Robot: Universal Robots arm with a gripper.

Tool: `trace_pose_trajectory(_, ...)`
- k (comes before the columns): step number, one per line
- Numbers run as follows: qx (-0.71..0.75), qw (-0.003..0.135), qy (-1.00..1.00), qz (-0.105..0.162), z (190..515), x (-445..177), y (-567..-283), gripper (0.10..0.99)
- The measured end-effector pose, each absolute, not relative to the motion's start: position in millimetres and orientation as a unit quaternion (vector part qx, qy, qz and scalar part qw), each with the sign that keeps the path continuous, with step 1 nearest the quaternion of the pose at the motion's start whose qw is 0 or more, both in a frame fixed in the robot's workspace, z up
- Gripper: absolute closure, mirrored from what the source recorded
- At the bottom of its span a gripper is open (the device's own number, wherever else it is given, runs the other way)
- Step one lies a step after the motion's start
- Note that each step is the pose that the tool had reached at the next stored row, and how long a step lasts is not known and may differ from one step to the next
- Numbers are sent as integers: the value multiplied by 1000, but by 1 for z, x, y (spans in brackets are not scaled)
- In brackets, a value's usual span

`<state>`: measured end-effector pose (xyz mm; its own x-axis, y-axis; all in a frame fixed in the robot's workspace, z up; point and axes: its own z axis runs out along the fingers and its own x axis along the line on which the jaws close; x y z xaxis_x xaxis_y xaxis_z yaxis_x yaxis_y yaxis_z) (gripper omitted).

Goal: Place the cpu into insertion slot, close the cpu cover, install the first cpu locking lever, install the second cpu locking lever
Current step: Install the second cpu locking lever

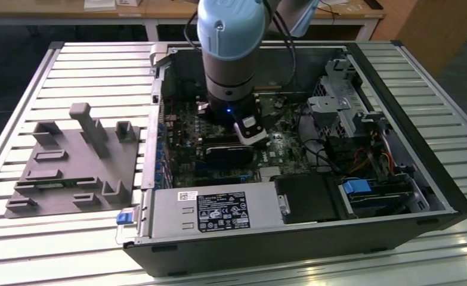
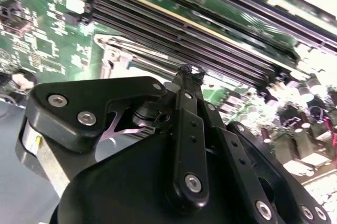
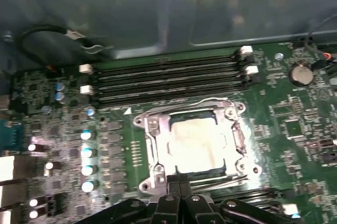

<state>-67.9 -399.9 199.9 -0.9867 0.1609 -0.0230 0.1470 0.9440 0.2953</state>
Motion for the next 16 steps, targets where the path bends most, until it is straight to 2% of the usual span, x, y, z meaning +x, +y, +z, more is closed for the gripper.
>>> trace_pose_trajectory(16, 78, 23, 989, 124, 200, -61, -383, 980)
